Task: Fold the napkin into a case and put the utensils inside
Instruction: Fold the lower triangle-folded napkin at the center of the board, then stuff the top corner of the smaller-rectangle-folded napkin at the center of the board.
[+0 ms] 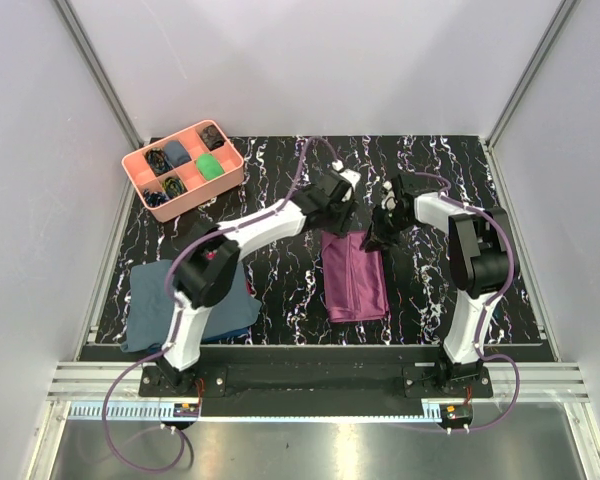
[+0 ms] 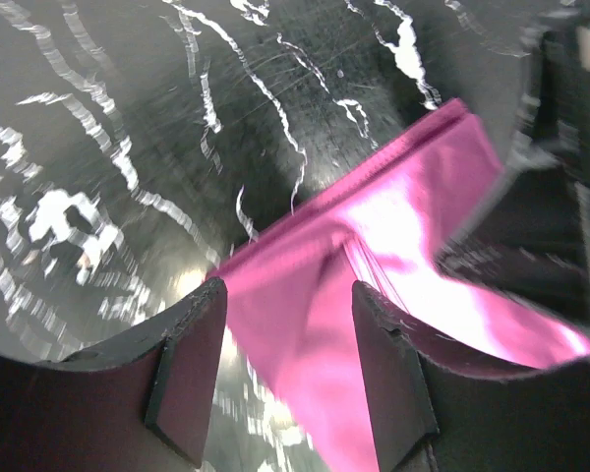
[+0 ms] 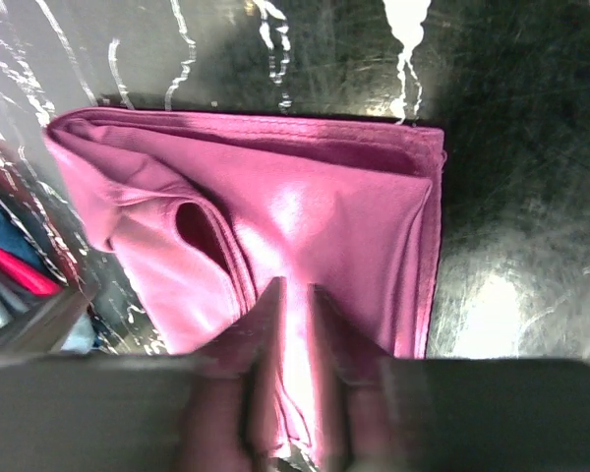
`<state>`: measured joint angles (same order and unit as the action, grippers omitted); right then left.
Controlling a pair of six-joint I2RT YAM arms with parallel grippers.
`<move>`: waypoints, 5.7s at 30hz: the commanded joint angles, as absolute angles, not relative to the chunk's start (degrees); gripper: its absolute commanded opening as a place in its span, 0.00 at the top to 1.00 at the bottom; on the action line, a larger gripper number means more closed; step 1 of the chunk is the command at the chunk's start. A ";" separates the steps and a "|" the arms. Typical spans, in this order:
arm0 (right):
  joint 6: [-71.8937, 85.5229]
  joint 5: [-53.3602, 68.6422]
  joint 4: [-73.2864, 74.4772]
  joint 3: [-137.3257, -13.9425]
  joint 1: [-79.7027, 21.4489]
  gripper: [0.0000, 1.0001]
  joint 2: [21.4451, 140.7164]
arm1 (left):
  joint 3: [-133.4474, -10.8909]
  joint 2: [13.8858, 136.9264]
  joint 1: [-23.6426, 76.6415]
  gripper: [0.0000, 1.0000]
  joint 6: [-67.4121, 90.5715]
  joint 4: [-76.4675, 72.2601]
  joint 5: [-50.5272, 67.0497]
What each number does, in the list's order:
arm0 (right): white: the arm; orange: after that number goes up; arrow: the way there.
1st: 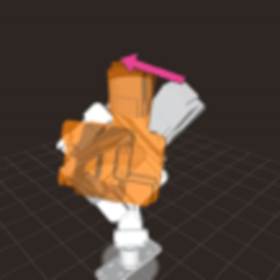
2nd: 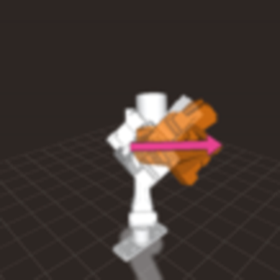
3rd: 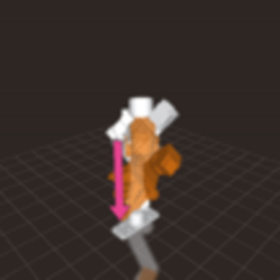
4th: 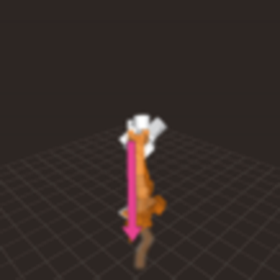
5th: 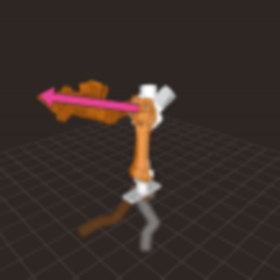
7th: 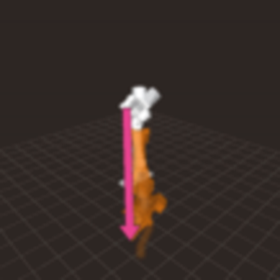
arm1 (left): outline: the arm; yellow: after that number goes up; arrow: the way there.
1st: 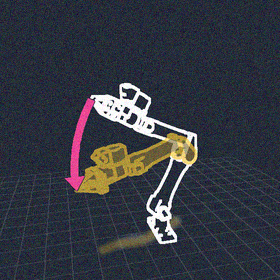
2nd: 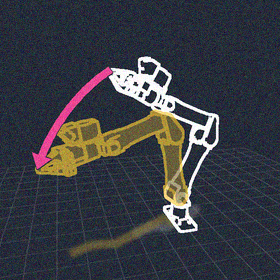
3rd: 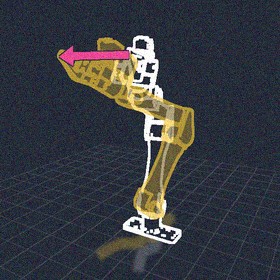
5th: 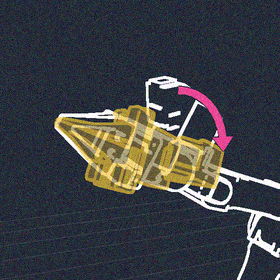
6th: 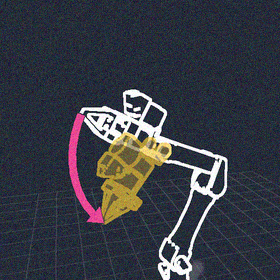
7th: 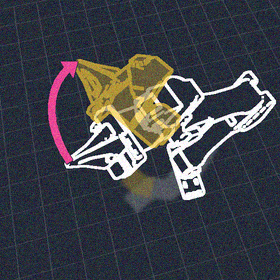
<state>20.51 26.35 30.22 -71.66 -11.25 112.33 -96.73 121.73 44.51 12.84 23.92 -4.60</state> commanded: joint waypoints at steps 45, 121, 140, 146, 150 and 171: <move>38.23 43.94 6.86 -43.95 -26.36 0.88 94.30 | -82.09 123.40 37.27 0.92 30.76 -2.20 20.83; 33.58 14.81 26.53 -38.66 -6.35 0.05 69.96 | -67.66 99.13 69.87 0.16 29.00 4.64 -19.68; 30.77 17.22 29.28 -45.71 3.52 0.00 77.17 | -91.40 123.04 75.23 0.37 35.59 25.40 -30.68; 28.39 24.16 24.71 -43.43 3.52 0.02 77.70 | -92.99 126.12 75.50 0.42 36.82 27.24 -30.50; 28.04 30.92 18.91 -41.22 3.52 0.03 77.78 | -92.38 125.07 75.50 0.56 36.74 27.69 -31.99; 27.51 44.73 10.20 -43.68 2.46 0.13 90.96 | -78.14 107.32 71.81 1.00 36.48 19.51 -20.65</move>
